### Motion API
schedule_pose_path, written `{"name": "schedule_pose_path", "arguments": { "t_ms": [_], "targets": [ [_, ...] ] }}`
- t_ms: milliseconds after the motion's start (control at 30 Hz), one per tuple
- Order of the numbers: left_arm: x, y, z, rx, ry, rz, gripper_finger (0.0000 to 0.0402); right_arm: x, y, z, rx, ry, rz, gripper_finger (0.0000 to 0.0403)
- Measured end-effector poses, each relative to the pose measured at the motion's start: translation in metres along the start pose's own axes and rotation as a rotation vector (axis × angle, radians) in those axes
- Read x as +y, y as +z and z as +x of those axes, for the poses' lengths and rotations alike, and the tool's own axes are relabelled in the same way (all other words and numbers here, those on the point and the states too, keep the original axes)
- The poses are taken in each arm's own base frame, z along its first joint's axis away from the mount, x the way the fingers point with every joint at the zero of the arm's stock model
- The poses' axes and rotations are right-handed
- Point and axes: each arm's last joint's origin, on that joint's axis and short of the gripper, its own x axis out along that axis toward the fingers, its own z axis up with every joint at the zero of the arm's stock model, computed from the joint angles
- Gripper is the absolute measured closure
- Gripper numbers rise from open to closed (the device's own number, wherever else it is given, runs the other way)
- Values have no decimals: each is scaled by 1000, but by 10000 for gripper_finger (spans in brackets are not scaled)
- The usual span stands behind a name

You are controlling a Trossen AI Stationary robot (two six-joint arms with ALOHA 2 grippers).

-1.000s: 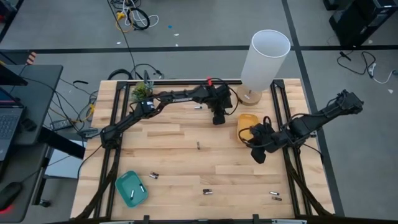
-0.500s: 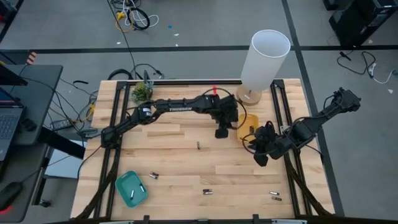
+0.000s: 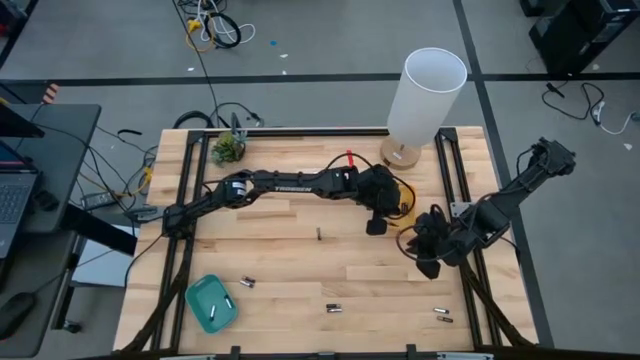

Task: Sort batteries
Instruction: Put the black battery into the yellow bin

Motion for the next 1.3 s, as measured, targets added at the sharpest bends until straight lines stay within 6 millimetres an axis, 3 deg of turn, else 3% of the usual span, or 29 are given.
{"name": "schedule_pose_path", "arguments": {
  "t_ms": [300, 633, 767, 900, 1067, 1300],
  "targets": [
    [6, -20, 23, 3, 22, -9, 341, 4, -7, -2, 54, 42, 62, 316],
    [15, -23, 23, 20, 115, 5, 224, 2, -10, 3, 68, -38, 50, 315],
    [19, -17, 6, 88, 52, 34, 193, 1, -18, 14, 154, -89, 14, 315],
    [20, -4, -19, 86, -63, 37, 189, 3, -33, 30, 303, -100, -27, 314],
    [13, 6, -48, 159, -108, 41, 189, 21, -49, 46, 397, -45, -23, 325],
    [-19, 17, -75, 281, -145, 48, 189, 44, -66, 61, 405, -5, 63, 343]
  ]
}}
